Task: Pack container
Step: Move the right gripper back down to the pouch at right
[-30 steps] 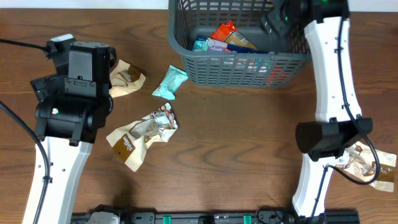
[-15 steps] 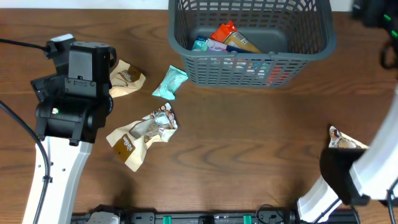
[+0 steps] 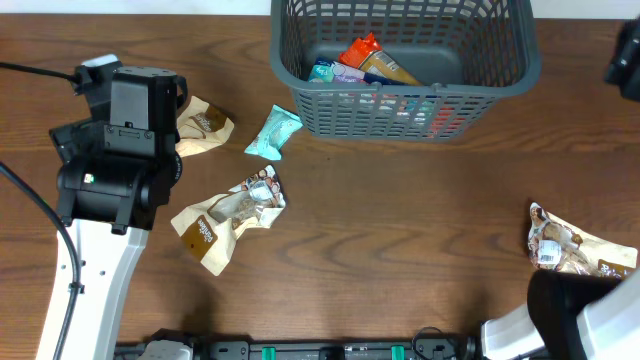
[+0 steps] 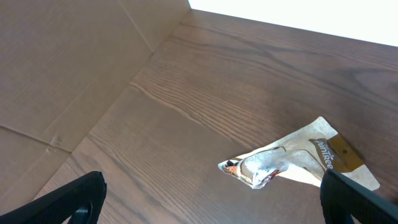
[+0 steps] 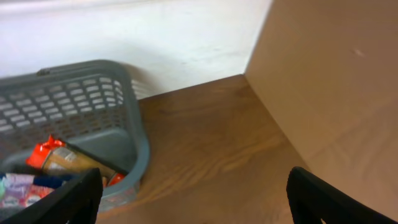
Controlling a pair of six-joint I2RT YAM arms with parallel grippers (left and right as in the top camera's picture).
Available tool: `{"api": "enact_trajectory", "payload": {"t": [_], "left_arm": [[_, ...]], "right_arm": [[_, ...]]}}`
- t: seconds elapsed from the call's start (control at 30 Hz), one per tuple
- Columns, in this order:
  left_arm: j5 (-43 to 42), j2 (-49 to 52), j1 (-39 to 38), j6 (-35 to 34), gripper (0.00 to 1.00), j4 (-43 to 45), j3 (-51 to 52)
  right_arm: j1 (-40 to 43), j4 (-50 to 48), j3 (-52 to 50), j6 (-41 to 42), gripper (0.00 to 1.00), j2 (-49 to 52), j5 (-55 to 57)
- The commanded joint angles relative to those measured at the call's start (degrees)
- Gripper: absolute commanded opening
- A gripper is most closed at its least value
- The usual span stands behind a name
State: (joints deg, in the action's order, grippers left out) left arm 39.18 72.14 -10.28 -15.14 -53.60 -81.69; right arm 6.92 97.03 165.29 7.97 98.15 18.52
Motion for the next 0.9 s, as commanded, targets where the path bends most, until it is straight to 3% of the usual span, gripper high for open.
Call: {"api": "enact_trajectory", "payload": {"t": [0.0, 0.17, 0.4, 0.63, 0.87], "left_arm": [[0.3, -0.3, 0.2, 0.1, 0.99, -0.1, 0.1], [0.2, -0.3, 0.2, 0.1, 0.99, -0.2, 0.1], [-4.4, -0.3, 0.2, 0.1, 0.99, -0.1, 0.1], [-5.8, -0.3, 0.2, 0.1, 0.99, -0.2, 0.1], [-5.8, -0.3, 0.2, 0.1, 0.99, -0.2, 0.1]], "right_arm": [[2.0, 0.3, -6.6, 14.0, 0.80, -5.9, 7.2], [7.0, 0.3, -28.0, 30.9, 0.88, -17.4, 11.7], [15.5, -0.1, -56.4, 47.7, 0.99, -27.5, 11.7], [20.0, -10.9, -73.7, 49.0, 0.99, -27.6, 9.5], [28.2, -24.7, -88.9, 49.1, 0.99, -26.5, -7.9]]}}
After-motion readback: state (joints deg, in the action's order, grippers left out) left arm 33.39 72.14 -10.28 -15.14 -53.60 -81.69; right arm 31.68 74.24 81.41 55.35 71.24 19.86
